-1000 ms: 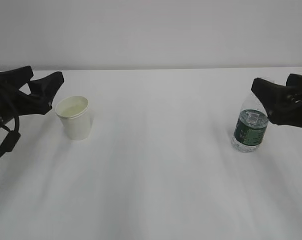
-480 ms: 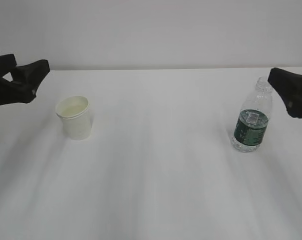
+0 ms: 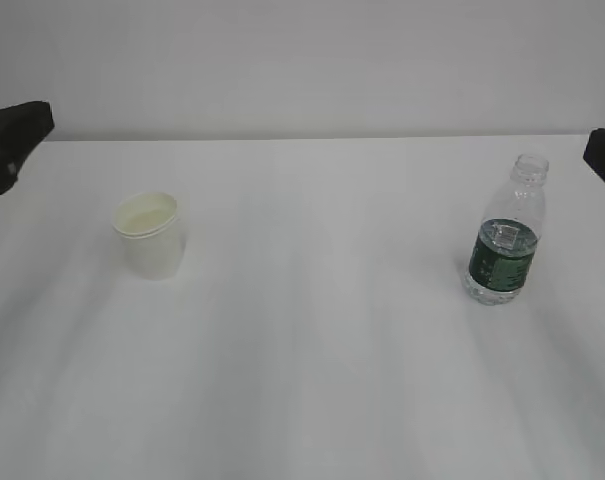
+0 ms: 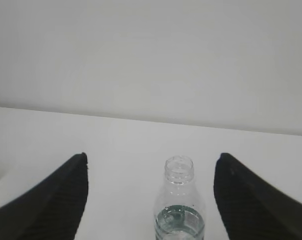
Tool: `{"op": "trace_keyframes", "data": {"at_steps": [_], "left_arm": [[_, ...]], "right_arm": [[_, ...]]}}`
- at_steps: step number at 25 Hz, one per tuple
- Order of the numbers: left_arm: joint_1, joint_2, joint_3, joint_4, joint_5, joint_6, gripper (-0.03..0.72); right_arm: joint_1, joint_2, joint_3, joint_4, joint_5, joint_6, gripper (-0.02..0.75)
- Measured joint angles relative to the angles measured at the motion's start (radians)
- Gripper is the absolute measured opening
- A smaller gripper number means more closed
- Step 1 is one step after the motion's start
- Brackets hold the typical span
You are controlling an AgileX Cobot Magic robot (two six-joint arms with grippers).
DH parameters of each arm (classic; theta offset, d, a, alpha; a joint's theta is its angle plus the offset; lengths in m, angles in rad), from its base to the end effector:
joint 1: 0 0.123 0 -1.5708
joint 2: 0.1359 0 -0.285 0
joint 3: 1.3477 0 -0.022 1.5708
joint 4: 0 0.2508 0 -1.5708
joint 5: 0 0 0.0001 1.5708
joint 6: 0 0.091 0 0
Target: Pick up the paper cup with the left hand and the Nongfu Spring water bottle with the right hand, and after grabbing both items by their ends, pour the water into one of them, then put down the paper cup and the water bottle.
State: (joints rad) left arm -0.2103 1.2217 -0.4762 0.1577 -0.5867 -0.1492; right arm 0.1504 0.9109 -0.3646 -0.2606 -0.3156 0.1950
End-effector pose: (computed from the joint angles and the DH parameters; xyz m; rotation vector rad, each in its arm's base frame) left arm 0.2349 -0.0582 0.2584 0.2253 1.6381 -0.2453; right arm 0.1785 0.0344 0.2644 -0.2342 1.7099 0.1408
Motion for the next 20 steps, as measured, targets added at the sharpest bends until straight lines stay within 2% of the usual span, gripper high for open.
{"op": "trace_keyframes", "data": {"at_steps": [7, 13, 20], "left_arm": [[0.000, -0.192, 0.001, 0.000, 0.198, 0.001, 0.540], [0.000, -0.346, 0.001, 0.069, 0.417, 0.001, 0.539], [0.000, -0.529, 0.006, 0.079, 0.577, 0.001, 0.538]], "right_arm": [[0.000, -0.100, -0.002, 0.000, 0.107, 0.017, 0.588], [0.000, -0.157, -0.054, 0.000, 0.226, 0.019, 0.588], [0.000, -0.219, -0.095, 0.000, 0.325, 0.019, 0.588]]}}
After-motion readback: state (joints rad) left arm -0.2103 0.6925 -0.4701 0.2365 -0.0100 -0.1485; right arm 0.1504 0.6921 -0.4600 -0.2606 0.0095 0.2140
